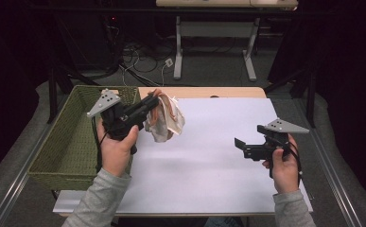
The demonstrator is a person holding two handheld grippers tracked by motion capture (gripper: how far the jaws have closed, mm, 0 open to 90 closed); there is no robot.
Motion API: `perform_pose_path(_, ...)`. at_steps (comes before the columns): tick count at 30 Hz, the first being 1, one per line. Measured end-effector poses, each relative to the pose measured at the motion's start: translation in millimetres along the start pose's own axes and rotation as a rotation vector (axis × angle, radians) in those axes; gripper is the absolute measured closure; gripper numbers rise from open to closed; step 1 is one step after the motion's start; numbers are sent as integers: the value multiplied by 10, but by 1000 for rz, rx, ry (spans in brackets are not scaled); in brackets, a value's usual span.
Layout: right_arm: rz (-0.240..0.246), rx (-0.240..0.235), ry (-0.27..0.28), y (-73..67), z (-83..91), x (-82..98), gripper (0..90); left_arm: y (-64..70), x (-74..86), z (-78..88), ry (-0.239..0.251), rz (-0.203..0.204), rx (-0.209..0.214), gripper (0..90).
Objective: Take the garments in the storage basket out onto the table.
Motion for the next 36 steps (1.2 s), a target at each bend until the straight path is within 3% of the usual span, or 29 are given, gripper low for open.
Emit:
perform_pose_path(15, 1, -1, -2, -9, 2, 1, 9, 80, 404, -192, -45, 52, 28, 822)
perform_pose_path(26, 2, 3, 1, -15, 6, 1, 10, 58, 768, -292, -104, 86, 33, 821)
perform_pose_path(36, 8, 3, -6, -23, 11, 9, 10, -32, 1143, -362, -159, 134, 10, 818)
Point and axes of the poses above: each handheld gripper's, and its own axes: z roughly backward along the jaws, x roughly out of its underside, y roughly to its right, the point moved 9 cm from there along -z, roughly forward along the jaws, and after that the axes turned 4 degrees about y, right-handed, at the moved point
